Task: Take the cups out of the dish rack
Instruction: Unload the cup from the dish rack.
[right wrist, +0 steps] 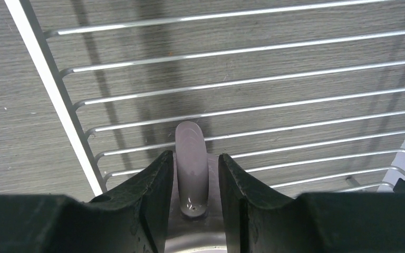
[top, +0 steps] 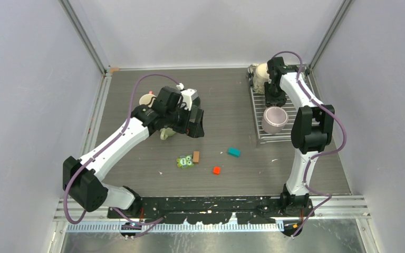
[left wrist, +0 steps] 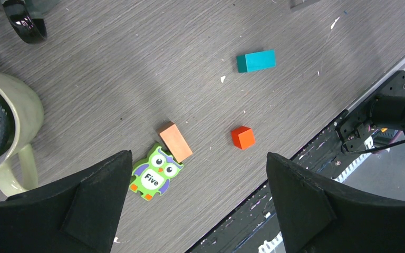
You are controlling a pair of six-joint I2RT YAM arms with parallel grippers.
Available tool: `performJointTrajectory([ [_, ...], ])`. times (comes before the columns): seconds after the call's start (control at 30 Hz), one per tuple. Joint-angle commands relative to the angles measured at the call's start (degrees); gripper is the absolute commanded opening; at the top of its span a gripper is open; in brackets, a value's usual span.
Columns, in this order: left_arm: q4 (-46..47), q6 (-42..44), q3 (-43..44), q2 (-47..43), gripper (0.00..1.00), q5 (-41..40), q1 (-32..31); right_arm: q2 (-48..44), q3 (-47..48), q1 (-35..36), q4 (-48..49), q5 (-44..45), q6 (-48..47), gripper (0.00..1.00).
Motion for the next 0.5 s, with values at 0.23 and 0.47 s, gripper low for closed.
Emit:
performJointTrajectory([
  [0.23, 1.74, -0.34, -0.12, 0.07, 1.0, 0.91, -0.26, -1.02, 1.55, 0.16, -2.29, -2.78, 0.91, 0.4],
  [0.47, 1.78, -0.37, -0.11, 0.4, 1.0, 0.87, -0.28, 0.03, 3.03, 0.17, -3.74, -2.12, 1.52, 0.17],
])
